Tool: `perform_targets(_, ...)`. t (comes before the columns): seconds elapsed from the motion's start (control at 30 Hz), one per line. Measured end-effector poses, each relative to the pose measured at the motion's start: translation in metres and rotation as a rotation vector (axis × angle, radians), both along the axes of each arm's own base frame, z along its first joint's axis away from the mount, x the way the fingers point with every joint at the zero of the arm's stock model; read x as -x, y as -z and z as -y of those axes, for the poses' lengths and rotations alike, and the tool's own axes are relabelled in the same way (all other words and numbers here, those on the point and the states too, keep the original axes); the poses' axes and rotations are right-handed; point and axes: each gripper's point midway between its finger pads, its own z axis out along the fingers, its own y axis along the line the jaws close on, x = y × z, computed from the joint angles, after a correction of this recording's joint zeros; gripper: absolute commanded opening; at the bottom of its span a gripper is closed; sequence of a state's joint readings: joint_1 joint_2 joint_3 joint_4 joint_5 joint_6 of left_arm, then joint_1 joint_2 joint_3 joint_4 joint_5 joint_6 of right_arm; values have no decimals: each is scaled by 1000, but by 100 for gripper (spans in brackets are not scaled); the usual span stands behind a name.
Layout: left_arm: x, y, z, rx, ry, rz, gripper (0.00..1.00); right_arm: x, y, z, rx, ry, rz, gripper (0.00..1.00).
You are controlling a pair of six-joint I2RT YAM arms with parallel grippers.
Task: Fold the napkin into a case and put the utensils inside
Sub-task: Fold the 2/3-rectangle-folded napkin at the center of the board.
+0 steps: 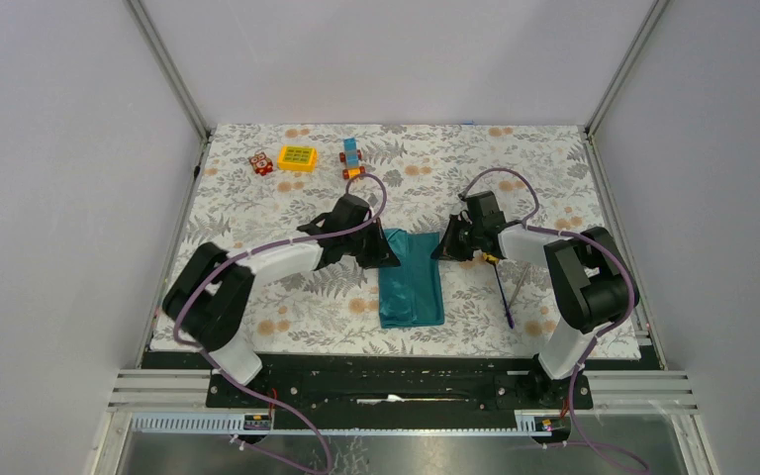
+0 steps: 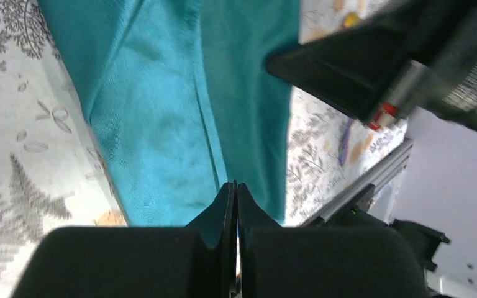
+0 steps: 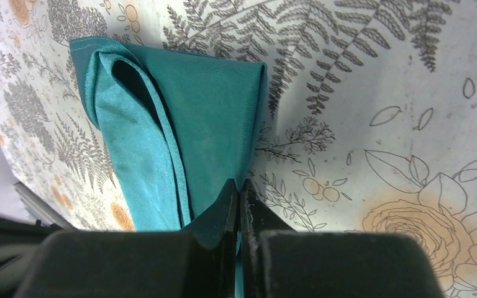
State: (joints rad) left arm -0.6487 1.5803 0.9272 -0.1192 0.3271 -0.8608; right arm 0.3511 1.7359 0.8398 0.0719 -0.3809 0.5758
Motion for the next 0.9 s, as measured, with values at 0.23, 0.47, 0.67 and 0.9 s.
perform_targets(0.23, -19, 58, 8, -76, -10, -87, 0, -1, -8, -9, 89, -29, 18, 0)
perform_targets(0.47, -31, 75, 10, -77, -30, -74, 0, -2, -19, -21, 211, -35, 51, 0)
perform_targets(0.67, -39, 75, 20, -22, -23, -38, 0, -3, -33, -38, 285, -20, 85, 0)
perform_targets(0.9, -40, 75, 23, 19, -8, -20, 0, 3, -26, -63, 339, 2, 69, 0)
